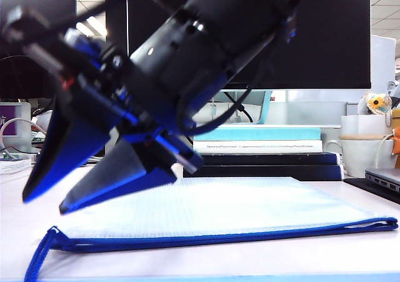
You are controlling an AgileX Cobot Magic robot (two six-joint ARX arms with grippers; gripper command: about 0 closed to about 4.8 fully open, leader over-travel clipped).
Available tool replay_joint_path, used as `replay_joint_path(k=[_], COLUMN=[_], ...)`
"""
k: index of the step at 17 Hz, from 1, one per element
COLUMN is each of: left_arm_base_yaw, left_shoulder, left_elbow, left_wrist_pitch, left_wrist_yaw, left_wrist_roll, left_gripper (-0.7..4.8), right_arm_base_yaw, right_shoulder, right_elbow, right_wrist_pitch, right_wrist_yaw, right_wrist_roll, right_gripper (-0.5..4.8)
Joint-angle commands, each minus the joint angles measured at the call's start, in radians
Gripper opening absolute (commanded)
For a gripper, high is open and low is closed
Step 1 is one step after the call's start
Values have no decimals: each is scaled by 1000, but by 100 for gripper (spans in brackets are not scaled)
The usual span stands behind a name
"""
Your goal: Pick up the transparent plastic file bag with a blue zipper and close its zipper.
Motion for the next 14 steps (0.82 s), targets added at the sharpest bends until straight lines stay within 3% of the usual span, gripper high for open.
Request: replay_joint_path(k=[1,14], left_arm_base_yaw=[-1,-1], left_shoulder=[-1,-1], left_elbow=[6,6], left_wrist_pitch=[-8,-9], left_wrist_yaw=[5,5], left_wrist_roll=[0,-3], left_gripper=[-5,-5], right_arm_base_yaw=[2,23], right_shoulder=[11,121], right_elbow=[10,20], right_wrist_pitch=[10,50], right_wrist_yaw=[23,49], right_wrist_roll=[3,52], right_gripper=[149,148])
